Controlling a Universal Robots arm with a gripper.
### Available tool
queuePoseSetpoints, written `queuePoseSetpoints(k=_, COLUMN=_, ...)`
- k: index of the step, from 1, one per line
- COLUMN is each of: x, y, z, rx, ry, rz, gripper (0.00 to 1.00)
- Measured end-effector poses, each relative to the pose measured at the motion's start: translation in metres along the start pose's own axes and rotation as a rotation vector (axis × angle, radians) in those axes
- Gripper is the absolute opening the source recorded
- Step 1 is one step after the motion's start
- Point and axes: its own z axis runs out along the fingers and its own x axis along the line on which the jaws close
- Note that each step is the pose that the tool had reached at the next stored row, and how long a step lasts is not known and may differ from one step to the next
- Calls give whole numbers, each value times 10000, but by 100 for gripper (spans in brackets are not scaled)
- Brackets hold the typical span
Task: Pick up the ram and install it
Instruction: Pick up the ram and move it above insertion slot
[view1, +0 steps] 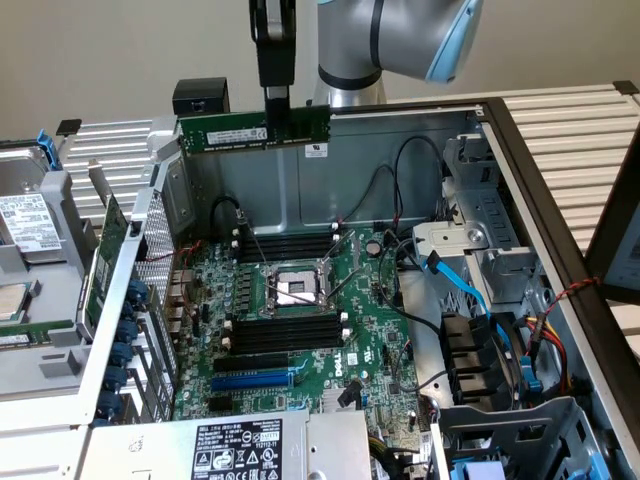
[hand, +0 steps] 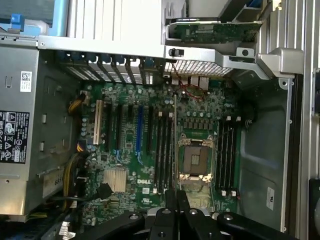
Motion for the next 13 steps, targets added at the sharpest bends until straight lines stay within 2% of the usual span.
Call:
queuePoseSetpoints(k=5, x=-53, y=-74, z=34, rx=2, ry=0, rz=48, gripper=12)
queuePoseSetpoints(k=13, x=-94, y=-93, z=73, rx=14, ry=-7, rz=301, gripper=12)
